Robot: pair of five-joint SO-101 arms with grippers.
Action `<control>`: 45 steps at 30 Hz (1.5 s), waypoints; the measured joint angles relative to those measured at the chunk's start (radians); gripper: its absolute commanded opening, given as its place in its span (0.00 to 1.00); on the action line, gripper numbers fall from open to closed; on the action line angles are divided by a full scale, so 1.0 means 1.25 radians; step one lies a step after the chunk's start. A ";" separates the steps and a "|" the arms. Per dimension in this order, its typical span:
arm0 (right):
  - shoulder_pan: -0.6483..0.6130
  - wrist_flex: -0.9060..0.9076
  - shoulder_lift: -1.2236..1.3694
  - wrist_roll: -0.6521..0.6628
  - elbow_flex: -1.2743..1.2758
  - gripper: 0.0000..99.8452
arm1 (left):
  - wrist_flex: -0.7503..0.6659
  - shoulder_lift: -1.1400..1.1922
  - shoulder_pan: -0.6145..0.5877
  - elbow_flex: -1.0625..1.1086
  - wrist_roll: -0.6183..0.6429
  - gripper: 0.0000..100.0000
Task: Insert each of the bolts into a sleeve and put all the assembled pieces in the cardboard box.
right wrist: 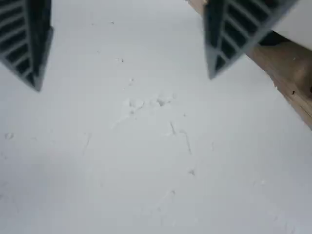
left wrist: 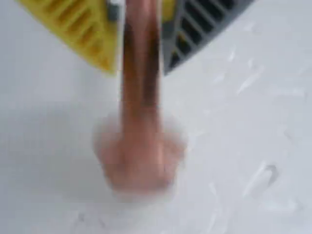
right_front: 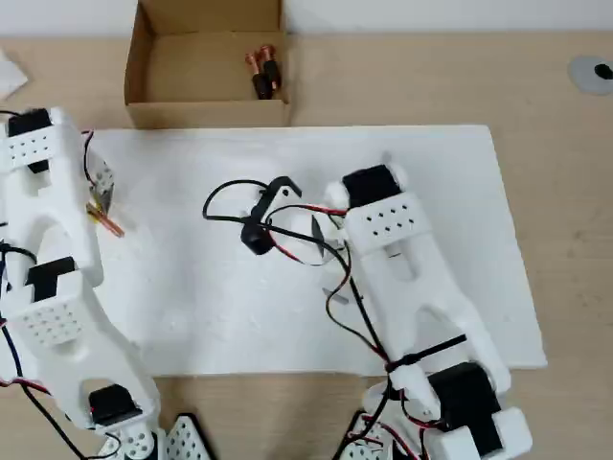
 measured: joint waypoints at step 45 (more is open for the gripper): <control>0.000 -0.045 -0.001 0.000 0.072 0.25 | -0.129 0.087 -0.034 0.004 0.069 0.01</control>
